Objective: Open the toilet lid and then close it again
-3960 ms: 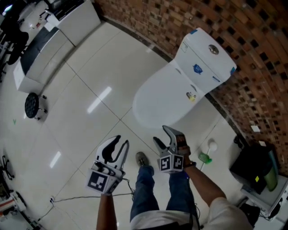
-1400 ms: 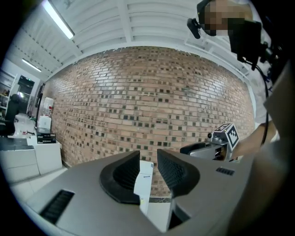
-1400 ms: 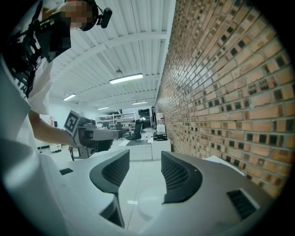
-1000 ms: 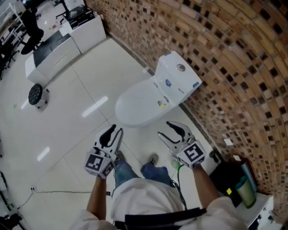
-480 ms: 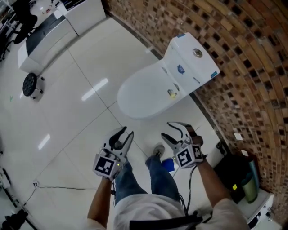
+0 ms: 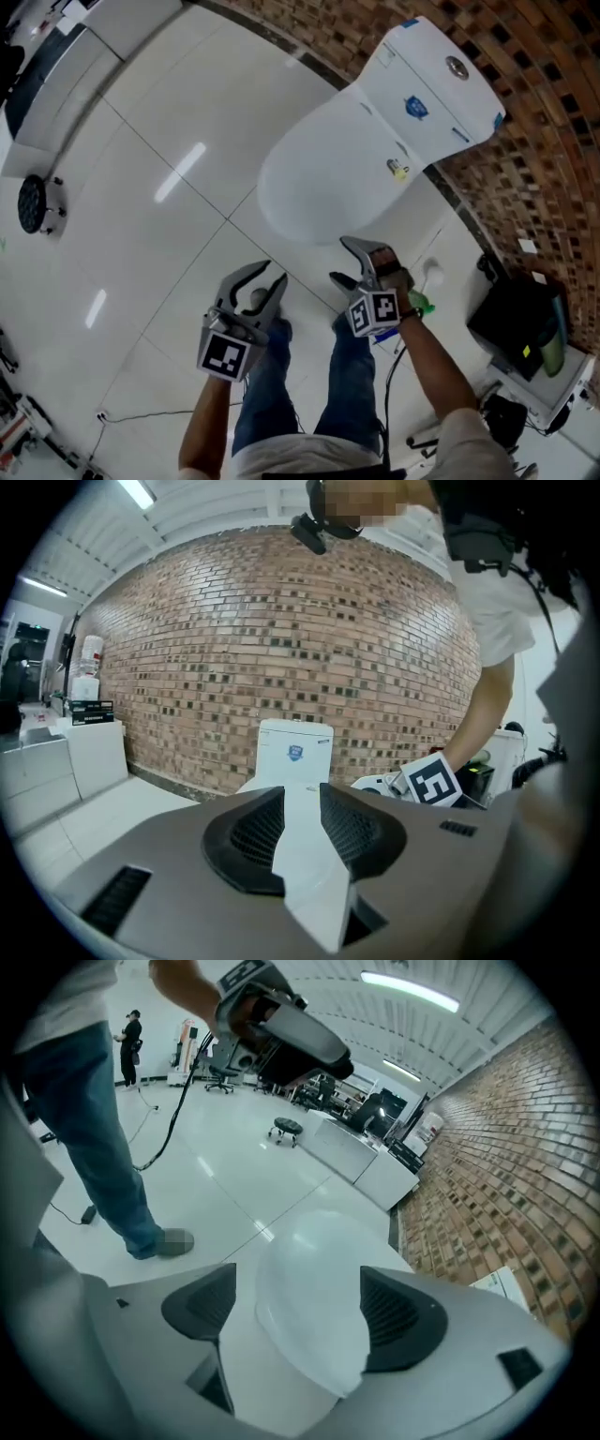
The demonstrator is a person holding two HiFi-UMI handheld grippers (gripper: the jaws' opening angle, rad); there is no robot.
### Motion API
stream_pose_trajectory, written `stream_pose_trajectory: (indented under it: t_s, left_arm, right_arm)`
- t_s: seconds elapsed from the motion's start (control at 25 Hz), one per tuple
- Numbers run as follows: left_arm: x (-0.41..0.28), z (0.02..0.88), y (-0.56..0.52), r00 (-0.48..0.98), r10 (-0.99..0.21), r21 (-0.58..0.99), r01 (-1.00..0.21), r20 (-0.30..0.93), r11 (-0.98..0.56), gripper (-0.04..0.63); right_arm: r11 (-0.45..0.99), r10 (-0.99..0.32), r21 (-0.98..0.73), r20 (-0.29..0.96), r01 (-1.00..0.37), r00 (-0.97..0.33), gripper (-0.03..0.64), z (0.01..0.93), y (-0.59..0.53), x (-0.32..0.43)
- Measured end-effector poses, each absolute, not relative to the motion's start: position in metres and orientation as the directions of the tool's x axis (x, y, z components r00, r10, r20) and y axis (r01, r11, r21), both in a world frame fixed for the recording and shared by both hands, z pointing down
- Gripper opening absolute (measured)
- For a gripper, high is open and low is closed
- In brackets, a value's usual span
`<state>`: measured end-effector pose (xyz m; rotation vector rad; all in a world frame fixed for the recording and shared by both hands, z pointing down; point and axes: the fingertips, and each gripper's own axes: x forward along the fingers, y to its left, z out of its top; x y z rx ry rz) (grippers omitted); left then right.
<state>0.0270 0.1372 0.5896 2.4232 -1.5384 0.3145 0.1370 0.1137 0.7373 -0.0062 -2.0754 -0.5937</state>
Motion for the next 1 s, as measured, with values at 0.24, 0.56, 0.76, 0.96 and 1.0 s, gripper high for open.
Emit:
stream_pose_trajectory:
  t_s: [0.24, 0.56, 0.76, 0.96, 1.0]
  left_arm:
    - [-0.006, 0.64, 0.146, 0.466, -0.803, 0.084, -0.878, 0.372, -0.471, 0.117]
    - [0.008, 0.687, 0.14, 0.482, -0.782, 0.13, -0.872, 0.396, -0.472, 0.117]
    - [0.008, 0.691, 0.126, 0.468, -0.809, 0.155, -0.883, 0.357, -0.443, 0.117]
    - [0.013, 0.686, 0.12, 0.463, -0.82, 0.165, -0.887, 0.337, -0.432, 0.117]
    - [0.013, 0.683, 0.119, 0.462, -0.82, 0.163, -0.887, 0.337, -0.432, 0.117]
  right_arm:
    - [0.818, -0.339, 0.511, 0.8, 0.265, -0.496, 0.428, 0.799, 0.108, 0.106]
    - [0.788, -0.377, 0.543, 0.797, 0.288, -0.472, 0.439, 0.849, 0.079, 0.104]
    - [0.782, -0.37, 0.55, 0.788, 0.294, -0.492, 0.456, 0.851, 0.077, 0.102]
    - [0.8, -0.363, 0.54, 0.784, 0.263, -0.504, 0.408, 0.844, 0.08, 0.099]
    - [0.8, -0.362, 0.538, 0.787, 0.267, -0.5, 0.4, 0.844, 0.081, 0.1]
